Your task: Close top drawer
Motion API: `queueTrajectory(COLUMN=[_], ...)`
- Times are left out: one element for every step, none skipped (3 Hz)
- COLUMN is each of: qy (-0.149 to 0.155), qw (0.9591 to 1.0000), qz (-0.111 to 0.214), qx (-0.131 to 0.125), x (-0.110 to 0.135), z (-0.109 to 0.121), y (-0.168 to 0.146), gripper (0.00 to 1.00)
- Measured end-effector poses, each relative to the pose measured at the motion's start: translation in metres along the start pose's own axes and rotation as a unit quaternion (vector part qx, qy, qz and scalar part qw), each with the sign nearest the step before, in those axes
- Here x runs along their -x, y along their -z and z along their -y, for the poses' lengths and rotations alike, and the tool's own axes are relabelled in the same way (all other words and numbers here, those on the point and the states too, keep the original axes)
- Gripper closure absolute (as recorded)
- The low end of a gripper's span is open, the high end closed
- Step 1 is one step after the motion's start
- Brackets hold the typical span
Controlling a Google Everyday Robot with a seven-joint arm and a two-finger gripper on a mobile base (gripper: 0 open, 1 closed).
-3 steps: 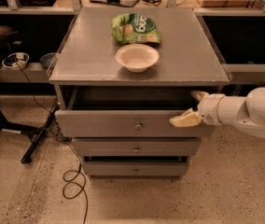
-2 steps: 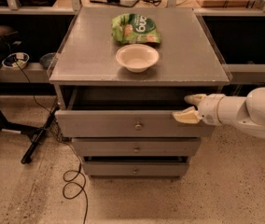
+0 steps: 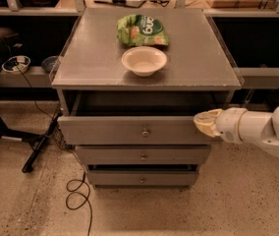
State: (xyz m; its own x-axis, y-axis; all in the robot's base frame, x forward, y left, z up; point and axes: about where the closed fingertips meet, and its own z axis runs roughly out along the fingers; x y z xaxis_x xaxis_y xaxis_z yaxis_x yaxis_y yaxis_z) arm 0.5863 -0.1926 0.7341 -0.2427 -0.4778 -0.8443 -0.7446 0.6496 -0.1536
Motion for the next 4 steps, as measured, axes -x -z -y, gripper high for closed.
queueTrajectory(qy=[-0.020,-0.051,-0.061,-0.053], qw=[0.9997,0.9982,0.9977,0.9982], qz=[-0.008,-0.028,-0.030,-0.028], qx=[-0.007,-0.013,-0.008,-0.008], x=[-0.018,-0.050,-0.057,-0.049], z=[-0.020,-0.030,-0.029,-0.010], y=[0.008,-0.016,-0.040,-0.073], gripper=[1.00,1.00,1.00,1.00])
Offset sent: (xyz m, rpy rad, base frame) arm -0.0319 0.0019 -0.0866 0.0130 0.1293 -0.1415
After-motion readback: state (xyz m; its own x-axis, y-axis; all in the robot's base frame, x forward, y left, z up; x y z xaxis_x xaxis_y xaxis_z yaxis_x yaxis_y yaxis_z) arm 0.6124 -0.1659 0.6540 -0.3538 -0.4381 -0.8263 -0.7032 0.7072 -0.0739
